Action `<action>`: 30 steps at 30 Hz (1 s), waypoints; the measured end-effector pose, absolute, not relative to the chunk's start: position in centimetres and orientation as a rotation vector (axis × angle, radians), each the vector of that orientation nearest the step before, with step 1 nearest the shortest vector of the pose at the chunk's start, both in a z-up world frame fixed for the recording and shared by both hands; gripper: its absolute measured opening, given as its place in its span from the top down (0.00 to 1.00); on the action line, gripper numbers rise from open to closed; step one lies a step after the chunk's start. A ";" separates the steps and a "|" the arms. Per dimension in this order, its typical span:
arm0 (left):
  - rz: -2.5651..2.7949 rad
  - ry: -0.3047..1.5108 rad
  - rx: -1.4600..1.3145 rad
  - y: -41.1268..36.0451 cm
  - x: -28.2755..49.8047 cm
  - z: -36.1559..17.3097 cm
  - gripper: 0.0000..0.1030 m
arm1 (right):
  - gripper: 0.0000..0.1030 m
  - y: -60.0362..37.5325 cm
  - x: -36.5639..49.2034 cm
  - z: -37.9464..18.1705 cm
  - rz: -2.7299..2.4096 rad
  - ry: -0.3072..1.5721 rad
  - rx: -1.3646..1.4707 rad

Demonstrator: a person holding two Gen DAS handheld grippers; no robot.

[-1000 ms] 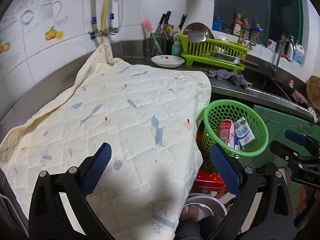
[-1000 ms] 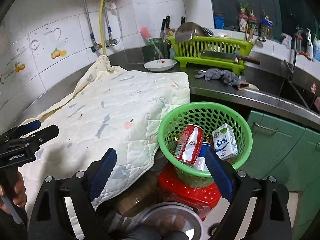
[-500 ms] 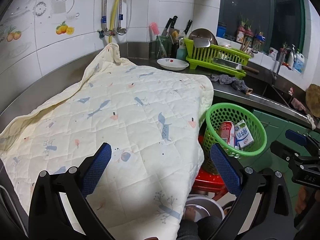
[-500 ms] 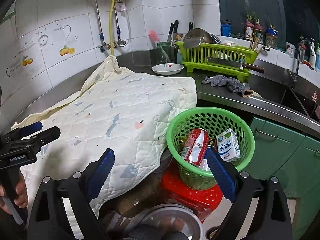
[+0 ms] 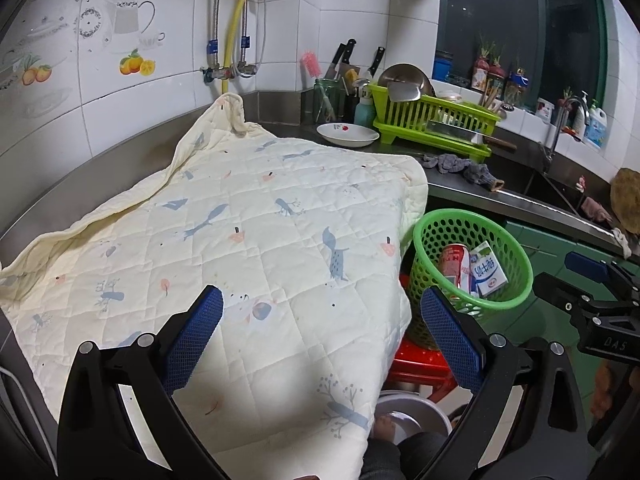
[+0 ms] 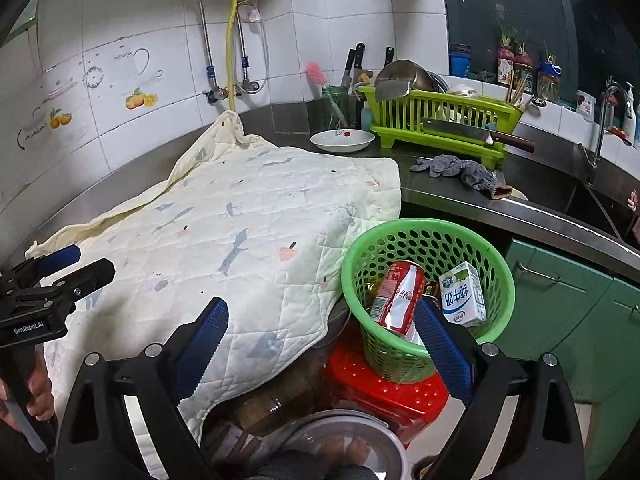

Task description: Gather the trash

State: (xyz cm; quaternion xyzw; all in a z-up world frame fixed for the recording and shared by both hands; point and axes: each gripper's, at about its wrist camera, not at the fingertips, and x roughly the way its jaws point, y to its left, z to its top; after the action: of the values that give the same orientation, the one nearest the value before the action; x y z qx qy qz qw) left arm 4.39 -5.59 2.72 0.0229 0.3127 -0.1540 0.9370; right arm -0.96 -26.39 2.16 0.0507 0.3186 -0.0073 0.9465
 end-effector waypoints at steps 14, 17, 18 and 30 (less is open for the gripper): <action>-0.297 0.643 0.043 -4.9 4.1 2.5 0.05 | 0.12 -26.2 -1.1 2.2 -0.009 0.642 0.106; -0.291 0.632 0.042 -4.8 4.0 2.7 0.05 | 0.11 -26.0 -1.2 2.2 -0.008 0.636 0.108; -0.291 0.629 0.042 -4.8 3.9 2.8 0.05 | 0.11 -25.9 -1.2 2.2 -0.008 0.634 0.108; -0.256 0.588 0.031 -4.3 3.4 3.3 0.05 | 0.11 -24.9 -1.2 2.2 -0.006 0.625 0.094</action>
State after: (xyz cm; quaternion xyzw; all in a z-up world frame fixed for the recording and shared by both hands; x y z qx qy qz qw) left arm 3.45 -4.25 3.25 0.0152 0.2889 -0.1257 0.9490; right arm -1.24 -24.89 2.23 0.0461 0.3072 -0.0029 0.9505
